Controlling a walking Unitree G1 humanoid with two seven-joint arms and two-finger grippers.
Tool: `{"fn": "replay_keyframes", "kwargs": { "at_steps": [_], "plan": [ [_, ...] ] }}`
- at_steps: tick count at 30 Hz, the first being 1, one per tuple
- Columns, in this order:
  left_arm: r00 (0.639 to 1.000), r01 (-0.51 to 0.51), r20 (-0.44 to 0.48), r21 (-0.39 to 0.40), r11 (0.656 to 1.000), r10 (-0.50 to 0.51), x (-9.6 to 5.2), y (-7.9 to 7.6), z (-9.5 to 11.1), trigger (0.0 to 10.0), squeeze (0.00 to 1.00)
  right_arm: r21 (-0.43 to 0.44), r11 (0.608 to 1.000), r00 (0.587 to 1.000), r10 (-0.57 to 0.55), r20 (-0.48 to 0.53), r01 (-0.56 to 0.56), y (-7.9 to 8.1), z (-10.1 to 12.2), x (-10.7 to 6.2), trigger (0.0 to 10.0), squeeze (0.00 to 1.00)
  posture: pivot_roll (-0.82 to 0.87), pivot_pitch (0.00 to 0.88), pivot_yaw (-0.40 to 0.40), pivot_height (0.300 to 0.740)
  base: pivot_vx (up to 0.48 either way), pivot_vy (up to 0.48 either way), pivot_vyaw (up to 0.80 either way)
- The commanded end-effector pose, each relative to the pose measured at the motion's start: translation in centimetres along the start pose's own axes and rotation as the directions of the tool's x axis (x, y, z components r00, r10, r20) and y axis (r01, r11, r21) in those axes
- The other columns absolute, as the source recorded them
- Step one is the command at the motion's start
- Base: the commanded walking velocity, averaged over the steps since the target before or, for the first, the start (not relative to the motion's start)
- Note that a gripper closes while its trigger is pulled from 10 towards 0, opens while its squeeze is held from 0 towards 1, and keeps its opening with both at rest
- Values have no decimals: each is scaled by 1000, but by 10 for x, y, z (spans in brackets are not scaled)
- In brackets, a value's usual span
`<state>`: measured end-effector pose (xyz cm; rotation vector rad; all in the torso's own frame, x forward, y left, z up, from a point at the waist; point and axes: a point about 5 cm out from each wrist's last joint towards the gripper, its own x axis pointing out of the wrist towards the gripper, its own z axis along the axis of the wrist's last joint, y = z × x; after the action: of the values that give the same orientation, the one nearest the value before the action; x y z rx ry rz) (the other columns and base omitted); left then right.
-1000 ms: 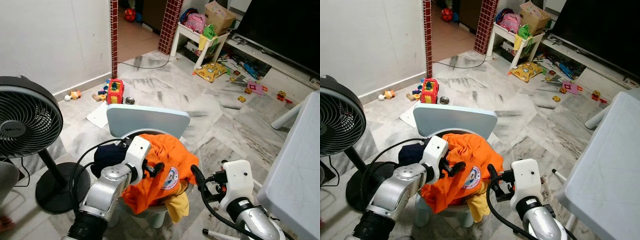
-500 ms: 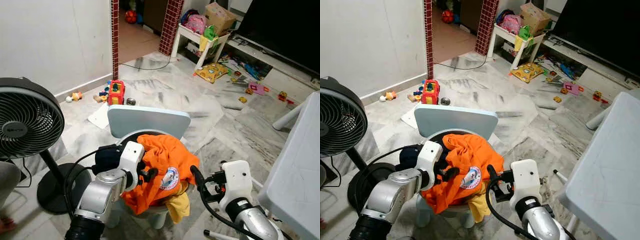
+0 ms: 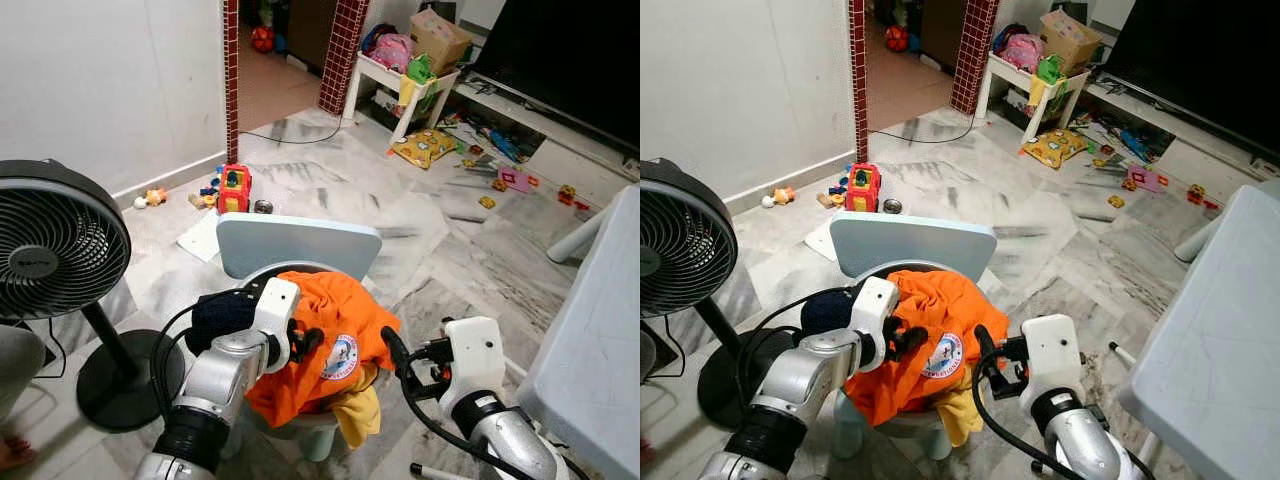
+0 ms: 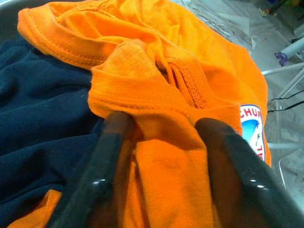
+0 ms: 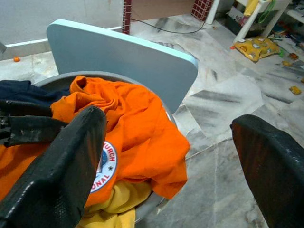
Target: Hang hanger
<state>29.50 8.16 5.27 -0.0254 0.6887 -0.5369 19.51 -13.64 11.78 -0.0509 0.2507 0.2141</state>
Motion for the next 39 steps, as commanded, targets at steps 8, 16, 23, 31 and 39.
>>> {"fn": "replay_keyframes", "kwargs": {
  "at_steps": [8,16,23,31,39],
  "plan": [
    [1000,19,12,2,1000,-19,6,-6,3,0,0,-13,1000,1000,-28,2,28,-7,0,3,10000,0,-30,29,-144,740,0,0,0],
    [1000,12,6,-10,1000,-12,8,-3,-1,0,0,-16,999,1000,-28,7,29,-7,1,5,10000,0,-26,10,-142,740,0,0,0],
    [1000,-19,18,20,1000,19,9,5,1,0,0,-16,1000,1000,-26,14,26,-7,1,8,10000,0,-17,0,-139,740,0,0,0],
    [990,-81,124,92,992,70,7,12,14,0,0,-18,999,999,-26,21,27,-9,1,11,10000,0,-13,0,-139,740,0,0,0],
    [940,-41,340,222,974,-38,-8,6,39,0,0,-20,999,998,-39,48,40,-11,5,13,10000,0,4,0,-137,740,0,0,0]
  ]
}}
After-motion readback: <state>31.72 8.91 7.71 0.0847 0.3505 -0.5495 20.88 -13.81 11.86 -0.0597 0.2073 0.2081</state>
